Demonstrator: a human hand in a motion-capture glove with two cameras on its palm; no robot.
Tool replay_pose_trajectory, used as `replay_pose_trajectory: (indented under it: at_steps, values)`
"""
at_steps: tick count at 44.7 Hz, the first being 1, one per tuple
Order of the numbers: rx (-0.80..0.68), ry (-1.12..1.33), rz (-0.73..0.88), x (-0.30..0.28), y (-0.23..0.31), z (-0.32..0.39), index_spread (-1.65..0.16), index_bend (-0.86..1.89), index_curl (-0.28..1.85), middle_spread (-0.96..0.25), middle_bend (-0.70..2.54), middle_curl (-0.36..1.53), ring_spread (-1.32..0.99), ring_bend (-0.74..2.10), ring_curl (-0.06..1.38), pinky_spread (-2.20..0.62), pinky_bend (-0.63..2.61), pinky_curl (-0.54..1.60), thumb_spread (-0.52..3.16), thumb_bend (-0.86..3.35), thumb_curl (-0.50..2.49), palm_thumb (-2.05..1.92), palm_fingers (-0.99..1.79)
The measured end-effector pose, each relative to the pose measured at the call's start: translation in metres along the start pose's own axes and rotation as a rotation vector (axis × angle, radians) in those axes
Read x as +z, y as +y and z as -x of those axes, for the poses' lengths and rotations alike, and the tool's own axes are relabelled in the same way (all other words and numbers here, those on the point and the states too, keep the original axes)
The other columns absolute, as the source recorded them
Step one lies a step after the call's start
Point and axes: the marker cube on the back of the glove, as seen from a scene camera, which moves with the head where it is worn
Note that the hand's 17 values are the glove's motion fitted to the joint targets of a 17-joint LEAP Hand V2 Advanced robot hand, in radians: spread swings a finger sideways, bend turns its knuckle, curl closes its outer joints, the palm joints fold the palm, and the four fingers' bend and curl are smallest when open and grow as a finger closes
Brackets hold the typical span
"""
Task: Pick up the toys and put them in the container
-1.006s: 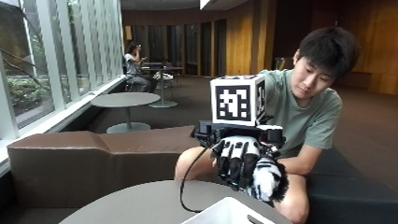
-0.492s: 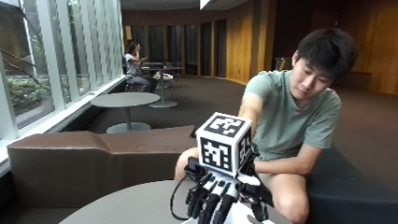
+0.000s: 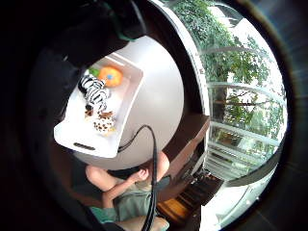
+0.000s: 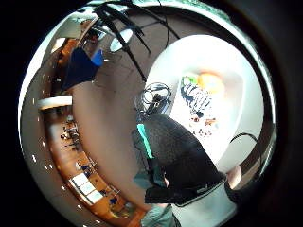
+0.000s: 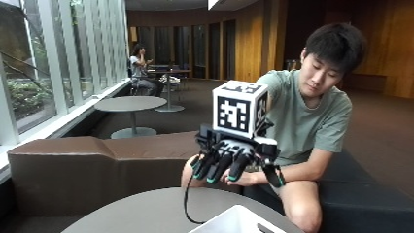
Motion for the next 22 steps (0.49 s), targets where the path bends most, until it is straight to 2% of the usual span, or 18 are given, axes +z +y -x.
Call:
replay_pose_trajectory:
  at_steps: [15,22]
  values:
    - [-0.012,-0.156,-0.119,-0.052,0.058,-0.016,-0.21,0.10,0.17,-0.01,0.17,0.41,0.00,0.59,0.36,0.04,0.98,0.35,1.23,-0.06,0.28,-0.07,-0.15]
    - [-0.009,-0.048,-0.201,-0.054,0.068,-0.036,-0.22,0.12,0.18,-0.05,0.18,0.40,-0.01,0.58,0.35,0.04,0.94,0.34,1.25,-0.04,0.27,-0.05,-0.12]
